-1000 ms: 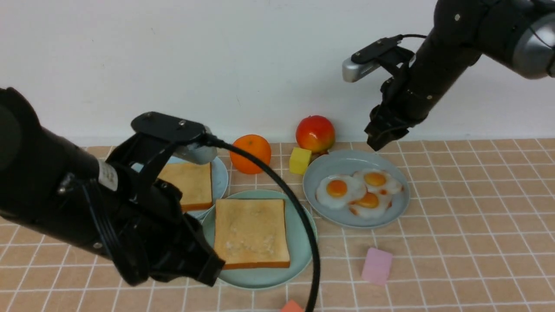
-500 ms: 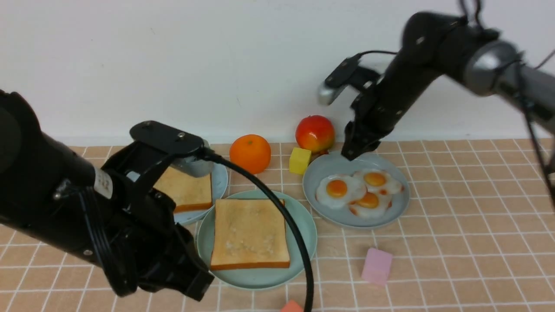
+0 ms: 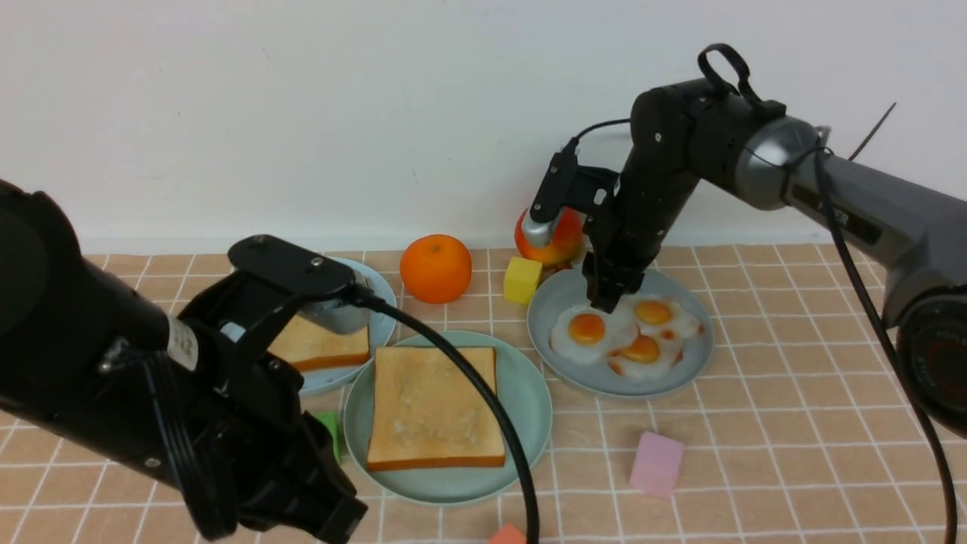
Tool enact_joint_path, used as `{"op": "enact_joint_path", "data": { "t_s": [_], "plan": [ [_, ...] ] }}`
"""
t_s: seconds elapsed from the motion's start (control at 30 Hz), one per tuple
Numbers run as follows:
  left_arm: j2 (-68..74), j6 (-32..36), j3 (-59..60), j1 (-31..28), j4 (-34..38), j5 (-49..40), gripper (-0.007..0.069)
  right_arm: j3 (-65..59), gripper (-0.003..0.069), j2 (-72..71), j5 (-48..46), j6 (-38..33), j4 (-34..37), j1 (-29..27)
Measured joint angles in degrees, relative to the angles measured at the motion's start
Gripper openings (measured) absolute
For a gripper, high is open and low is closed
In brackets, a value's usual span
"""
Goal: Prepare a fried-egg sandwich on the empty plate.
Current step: Use the right arm to grab a fried egg
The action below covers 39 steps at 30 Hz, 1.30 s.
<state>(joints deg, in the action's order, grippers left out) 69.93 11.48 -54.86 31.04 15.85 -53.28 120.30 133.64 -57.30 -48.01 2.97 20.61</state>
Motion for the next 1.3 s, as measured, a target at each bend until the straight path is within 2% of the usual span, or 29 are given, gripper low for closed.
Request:
{"op": "enact_joint_path", "data": {
  "t_s": [0.13, 0.3, 0.4, 0.6, 0.9, 1.03, 1.13, 1.17, 1.2, 1.3],
  "plan": [
    [0.0, 0.0, 0.0, 0.0, 0.0, 0.0, -0.0003, 0.0, 0.0379, 0.0, 1.96, -0.05, -0.22, 0.0],
    [0.0, 0.0, 0.0, 0.0, 0.0, 0.0, -0.0001, 0.0, 0.0398, 0.22, 2.22, -0.05, -0.42, 0.0],
    [0.0, 0.0, 0.0, 0.0, 0.0, 0.0, 0.0001, 0.06, 0.0382, 0.8, 2.28, -0.05, -0.36, 0.0],
    [0.0, 0.0, 0.0, 0.0, 0.0, 0.0, 0.0011, 0.06, 0.0302, 2.8, 2.09, -0.05, -0.17, 0.0],
    [0.0, 0.0, 0.0, 0.0, 0.0, 0.0, 0.0018, 0.56, 0.0276, 4.54, 1.88, -0.05, 2.62, -1.04],
    [0.0, -0.13, 0.0, 0.0, 0.0, -0.05, 0.002, 0.66, 0.0217, 4.72, 0.59, -0.88, 5.92, -2.09],
    [0.0, -0.44, 0.0, 0.0, 0.0, -0.19, 0.0023, 0.66, 0.0106, 4.73, -1.18, -1.68, 8.39, -2.9],
    [0.0, -0.44, 0.0, 0.0, 0.0, -0.19, 0.0023, 0.66, 0.0099, 4.78, -1.34, -1.68, 8.48, -2.9],
    [0.0, -0.62, 0.0, 0.0, 0.0, -0.23, 0.0024, 0.66, 0.0046, 4.78, -2.25, -2.11, 8.83, -3.26],
    [0.0, -0.95, 0.0, 0.0, 0.0, -0.3, 0.0027, 0.66, 0.0, 4.78, -2.67, -2.5, 9.72, -3.65]
  ]
}}
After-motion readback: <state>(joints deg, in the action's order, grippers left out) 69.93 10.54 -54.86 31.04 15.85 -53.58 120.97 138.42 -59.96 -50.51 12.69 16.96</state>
